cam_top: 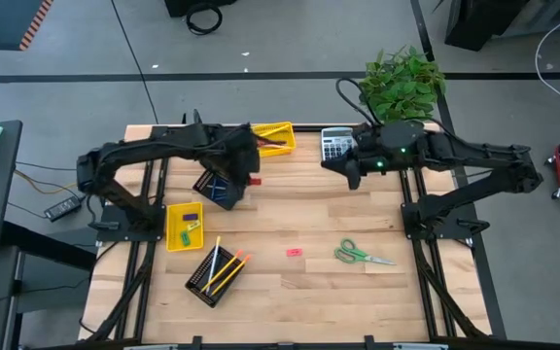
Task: Sort crayons/erasers/pens/pencils in bins
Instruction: Put the red eraser into the bottom yellow basket
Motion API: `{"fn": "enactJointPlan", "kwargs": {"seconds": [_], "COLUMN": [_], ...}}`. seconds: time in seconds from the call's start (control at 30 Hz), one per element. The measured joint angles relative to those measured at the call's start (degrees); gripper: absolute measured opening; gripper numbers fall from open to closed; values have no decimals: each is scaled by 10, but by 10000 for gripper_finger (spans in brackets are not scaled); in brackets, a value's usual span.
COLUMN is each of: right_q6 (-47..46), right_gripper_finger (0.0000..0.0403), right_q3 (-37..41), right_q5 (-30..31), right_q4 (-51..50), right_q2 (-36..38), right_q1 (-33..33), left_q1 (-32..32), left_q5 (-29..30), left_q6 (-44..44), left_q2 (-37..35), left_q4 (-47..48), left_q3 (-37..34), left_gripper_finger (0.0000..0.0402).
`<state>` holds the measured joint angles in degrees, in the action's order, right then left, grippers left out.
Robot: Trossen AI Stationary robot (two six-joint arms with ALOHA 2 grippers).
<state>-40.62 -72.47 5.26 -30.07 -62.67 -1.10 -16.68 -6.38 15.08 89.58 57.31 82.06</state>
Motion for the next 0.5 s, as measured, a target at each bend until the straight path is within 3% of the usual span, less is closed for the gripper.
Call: {"fn": "enactJointPlan", "kwargs": {"seconds": [0.3, 0.4, 0.5], "right_q6": [-13, -15, -15], "right_gripper_finger": [8, 8, 8], "right_q3": [0, 0, 0], "right_q5": [-12, -12, -12], "right_q4": [-3, -6, -15], "right_q2": [-3, -4, -8], "right_q1": [-60, -72, -75], "left_q1": [14, 4, -7], "left_q5": [-31, -52, -59], "left_q6": [66, 63, 55], "left_q2": [-50, -92, -152], "left_q4": [115, 112, 91], "left_q3": [-4, -42, -126], "left_gripper_finger": [78, 73, 75]}}
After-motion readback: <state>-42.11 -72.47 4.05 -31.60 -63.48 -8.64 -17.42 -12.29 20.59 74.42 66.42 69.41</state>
